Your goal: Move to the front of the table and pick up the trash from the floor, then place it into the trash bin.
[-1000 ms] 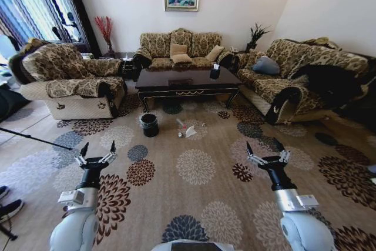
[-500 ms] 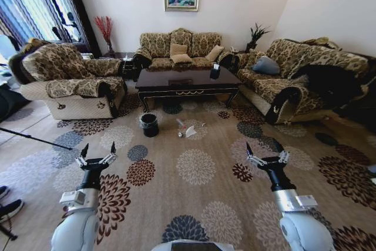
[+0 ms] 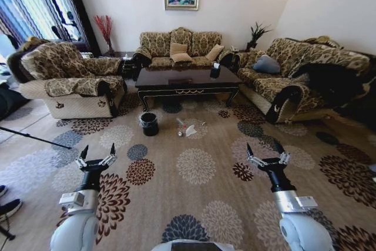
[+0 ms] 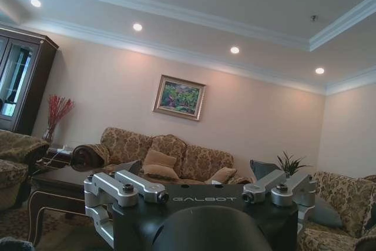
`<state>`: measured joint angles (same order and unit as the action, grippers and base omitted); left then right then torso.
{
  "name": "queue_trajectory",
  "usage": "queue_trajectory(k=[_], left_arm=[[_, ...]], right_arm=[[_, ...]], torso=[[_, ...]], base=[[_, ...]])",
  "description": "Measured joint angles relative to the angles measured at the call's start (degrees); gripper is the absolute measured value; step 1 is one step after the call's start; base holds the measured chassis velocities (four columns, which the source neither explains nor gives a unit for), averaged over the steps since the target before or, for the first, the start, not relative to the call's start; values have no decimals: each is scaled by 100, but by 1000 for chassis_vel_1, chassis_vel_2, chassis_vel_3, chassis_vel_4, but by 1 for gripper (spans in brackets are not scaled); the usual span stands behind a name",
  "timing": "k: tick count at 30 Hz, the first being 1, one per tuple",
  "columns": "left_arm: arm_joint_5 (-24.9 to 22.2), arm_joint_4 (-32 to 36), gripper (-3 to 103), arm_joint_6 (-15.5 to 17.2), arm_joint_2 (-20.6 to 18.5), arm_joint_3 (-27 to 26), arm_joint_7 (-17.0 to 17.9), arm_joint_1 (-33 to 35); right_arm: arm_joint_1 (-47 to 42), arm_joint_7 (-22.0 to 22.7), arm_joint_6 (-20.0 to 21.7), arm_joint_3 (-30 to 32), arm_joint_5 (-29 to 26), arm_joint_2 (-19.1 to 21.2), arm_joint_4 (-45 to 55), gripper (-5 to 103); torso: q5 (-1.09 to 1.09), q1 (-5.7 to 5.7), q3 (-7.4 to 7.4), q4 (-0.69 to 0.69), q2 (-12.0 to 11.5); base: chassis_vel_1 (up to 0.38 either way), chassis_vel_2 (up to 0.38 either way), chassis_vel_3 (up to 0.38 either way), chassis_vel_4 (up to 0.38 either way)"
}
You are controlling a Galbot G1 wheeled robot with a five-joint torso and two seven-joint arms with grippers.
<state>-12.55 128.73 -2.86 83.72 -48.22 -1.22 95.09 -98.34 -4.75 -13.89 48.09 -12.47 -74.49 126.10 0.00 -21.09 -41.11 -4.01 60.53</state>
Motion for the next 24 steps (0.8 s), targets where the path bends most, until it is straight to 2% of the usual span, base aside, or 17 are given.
queue_trajectory(k=[24], left_arm=[[46,-18,100,-19,43,30,-21,40]], right_arm=[[12,6,-118,-47,61,-34,-169,100]], torso=[[0,298,378,0,-677]], base=[[0,0,0,0]])
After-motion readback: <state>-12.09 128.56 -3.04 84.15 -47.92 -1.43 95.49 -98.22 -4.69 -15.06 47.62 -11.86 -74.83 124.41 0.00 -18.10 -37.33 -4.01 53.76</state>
